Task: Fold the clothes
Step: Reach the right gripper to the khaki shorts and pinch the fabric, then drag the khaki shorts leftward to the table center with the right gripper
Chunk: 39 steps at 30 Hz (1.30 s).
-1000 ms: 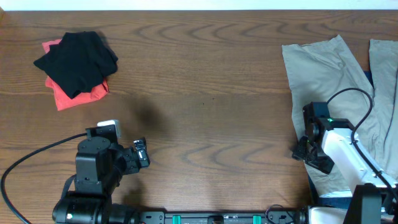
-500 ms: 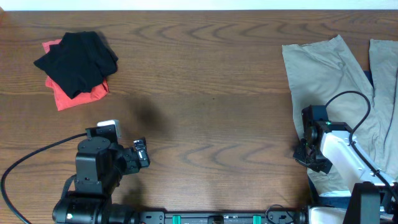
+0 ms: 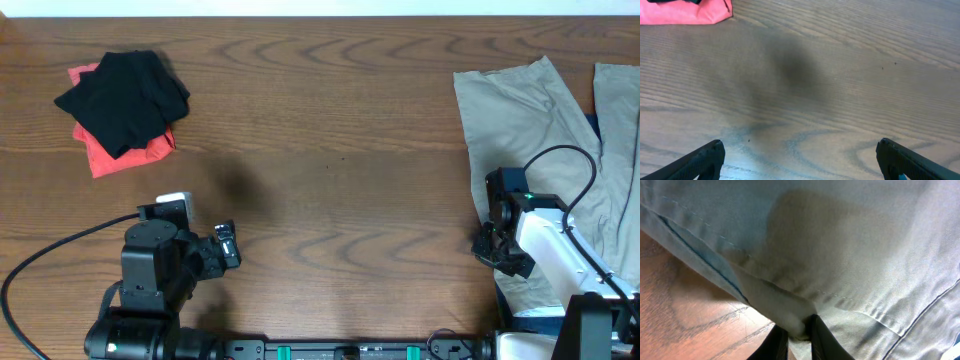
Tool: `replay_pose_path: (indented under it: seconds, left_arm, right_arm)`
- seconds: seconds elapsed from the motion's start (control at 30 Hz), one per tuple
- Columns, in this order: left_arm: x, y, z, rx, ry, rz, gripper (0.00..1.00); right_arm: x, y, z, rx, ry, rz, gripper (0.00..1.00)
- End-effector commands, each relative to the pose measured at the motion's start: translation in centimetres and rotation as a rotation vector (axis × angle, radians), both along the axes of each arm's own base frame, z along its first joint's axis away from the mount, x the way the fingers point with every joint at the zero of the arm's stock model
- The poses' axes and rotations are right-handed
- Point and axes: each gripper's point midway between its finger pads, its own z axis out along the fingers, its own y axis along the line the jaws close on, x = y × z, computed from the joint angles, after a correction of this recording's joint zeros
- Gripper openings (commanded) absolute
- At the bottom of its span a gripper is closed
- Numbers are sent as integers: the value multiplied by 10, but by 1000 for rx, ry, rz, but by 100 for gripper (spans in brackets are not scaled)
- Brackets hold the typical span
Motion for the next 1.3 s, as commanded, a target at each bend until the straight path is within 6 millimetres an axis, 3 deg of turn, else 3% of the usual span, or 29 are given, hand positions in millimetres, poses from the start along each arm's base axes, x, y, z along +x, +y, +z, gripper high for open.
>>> replay_pose_path:
  seconds: [0.0,0.37,0.6,0.77,1.03,1.13,1.27]
  left_arm:
    - [3,-1,9,-9,-26,0,98]
    - [3,-1,10,-9,-29,0,98]
    - [3,-1,10,-9,-28,0,98]
    - [3,-1,10,-9,-28,0,98]
    - [3,-1,10,-9,-29,0,98]
    - [3,-1,10,-9,-29,0,98]
    - [4,-1,10,-9,-32,0,98]
  right_arm:
    - [9,4,6,8,-23,8,14]
    - [14,5,16,10,-42,12,14]
    - [12,5,17,10,-35,12,2]
    - [14,5,19,10,-39,12,1]
    - [30,12,49,55,-58,50,1]
    - [49,31,62,166,-114,126,1]
    - [89,95,94,516,-291,463,1]
